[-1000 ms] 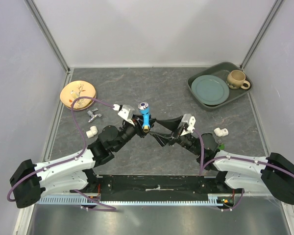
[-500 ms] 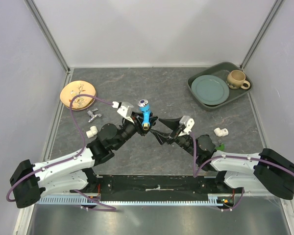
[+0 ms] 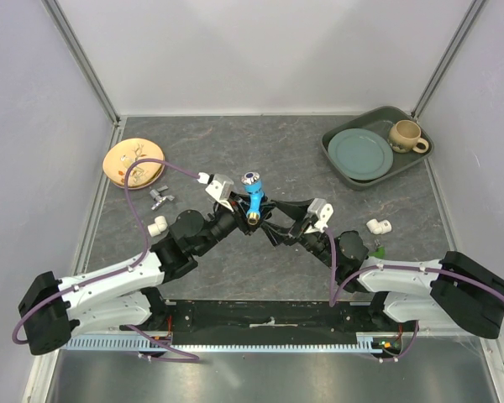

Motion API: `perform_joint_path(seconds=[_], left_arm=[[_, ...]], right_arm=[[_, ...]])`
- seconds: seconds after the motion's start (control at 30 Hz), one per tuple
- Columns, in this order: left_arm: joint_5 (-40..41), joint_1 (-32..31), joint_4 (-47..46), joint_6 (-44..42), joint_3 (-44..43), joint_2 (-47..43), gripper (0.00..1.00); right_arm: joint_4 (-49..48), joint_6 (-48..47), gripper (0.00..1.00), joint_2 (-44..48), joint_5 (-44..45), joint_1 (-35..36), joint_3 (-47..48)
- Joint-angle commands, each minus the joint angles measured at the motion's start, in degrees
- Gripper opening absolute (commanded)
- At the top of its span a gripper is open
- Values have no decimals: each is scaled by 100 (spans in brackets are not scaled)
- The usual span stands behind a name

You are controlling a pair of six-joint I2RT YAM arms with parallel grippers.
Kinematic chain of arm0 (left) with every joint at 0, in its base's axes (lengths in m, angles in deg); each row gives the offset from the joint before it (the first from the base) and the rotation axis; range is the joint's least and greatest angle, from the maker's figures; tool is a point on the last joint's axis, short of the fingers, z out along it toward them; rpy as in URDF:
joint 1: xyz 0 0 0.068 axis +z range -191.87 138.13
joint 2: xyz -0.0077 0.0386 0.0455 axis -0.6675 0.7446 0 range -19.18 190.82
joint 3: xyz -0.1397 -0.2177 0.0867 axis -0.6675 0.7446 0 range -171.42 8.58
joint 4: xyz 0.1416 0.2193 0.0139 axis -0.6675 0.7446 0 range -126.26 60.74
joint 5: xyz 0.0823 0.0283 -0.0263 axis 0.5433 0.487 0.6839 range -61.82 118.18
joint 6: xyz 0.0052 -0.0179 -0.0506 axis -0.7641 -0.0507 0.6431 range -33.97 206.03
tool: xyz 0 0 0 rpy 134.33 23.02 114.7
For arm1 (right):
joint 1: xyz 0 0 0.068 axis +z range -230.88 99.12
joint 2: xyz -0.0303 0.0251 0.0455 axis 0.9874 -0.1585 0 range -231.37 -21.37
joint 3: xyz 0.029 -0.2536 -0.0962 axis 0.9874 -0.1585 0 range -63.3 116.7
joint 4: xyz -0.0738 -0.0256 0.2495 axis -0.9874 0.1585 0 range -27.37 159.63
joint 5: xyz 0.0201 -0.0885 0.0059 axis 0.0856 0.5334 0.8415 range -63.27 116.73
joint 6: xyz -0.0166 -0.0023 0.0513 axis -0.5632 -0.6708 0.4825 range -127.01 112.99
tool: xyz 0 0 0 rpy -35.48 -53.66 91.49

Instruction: Install the water faucets

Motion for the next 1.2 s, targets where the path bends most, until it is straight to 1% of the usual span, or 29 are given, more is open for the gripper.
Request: perform_joint_path(seconds=[0.0, 0.1, 0.2, 0.23, 0.27, 0.3, 0.37, 0.4, 0.43, 0.47, 0.5, 0.53, 0.57, 0.67, 0.7, 0.73, 0.77, 0.87, 1.0, 1.17], left_arm=[[-134, -28, -220, 224, -313, 35, 2], [-186, -29, -185, 241, -331, 88, 2], [-230, -28, -185, 250, -357, 123, 2], [-257, -20, -167, 250, -366, 132, 2], [-265, -28, -141, 250, -375, 141, 2], [-274, -29, -132, 241, -392, 132, 2], [-292, -29, -80, 224, -410, 141, 2], [-301, -29, -62, 215, -418, 141, 2], [-327, -20, -36, 206, -427, 141, 2], [-336, -20, -1, 189, -445, 141, 3], [-336, -28, 35, 180, -462, 141, 9], [-353, -20, 44, 180, -445, 132, 14], [-353, -28, 61, 171, -445, 123, 25], [-380, -29, 123, 171, -419, 123, 43], [-389, -29, 140, 180, -392, 115, 52], [-397, -20, 184, 188, -383, 88, 56], [-397, -28, 210, 197, -357, 62, 64], [-380, -20, 377, 224, -287, -61, 74], [-310, -20, 755, 215, -217, -298, 82], [-327, -20, 1431, 127, -137, -755, 85]], right_arm=[[-437, -89, 72, -35, 110, 55, 234], [-385, -124, 70, -27, 119, 46, 278], [-270, -186, 62, -27, 92, 55, 331], [-270, -203, 53, -27, 101, 55, 331], [-279, -204, 48, -44, 101, 55, 331], [-261, -204, 37, -35, 92, 55, 331], [-235, -204, 28, -27, 118, 46, 322], [-235, -204, 17, -18, 136, 55, 322], [-226, -195, 11, -18, 136, 55, 305], [-235, -169, 5, -18, 153, 46, 305], [-226, -151, 0, 8, 197, 55, 296], [-243, -142, 0, 9, 224, 55, 296], [-252, -125, 0, 9, 259, 55, 296], [-270, -10, 0, 52, 496, 46, 278], [-287, -1, 0, 70, 540, 55, 278], [-288, 7, 0, 70, 653, 46, 270], [-270, -10, 0, 79, 707, 55, 269], [-200, -54, 0, 123, 953, 46, 278], [-24, -133, 0, 141, 1059, 46, 322], [99, -317, 0, 140, 1287, 46, 331]])
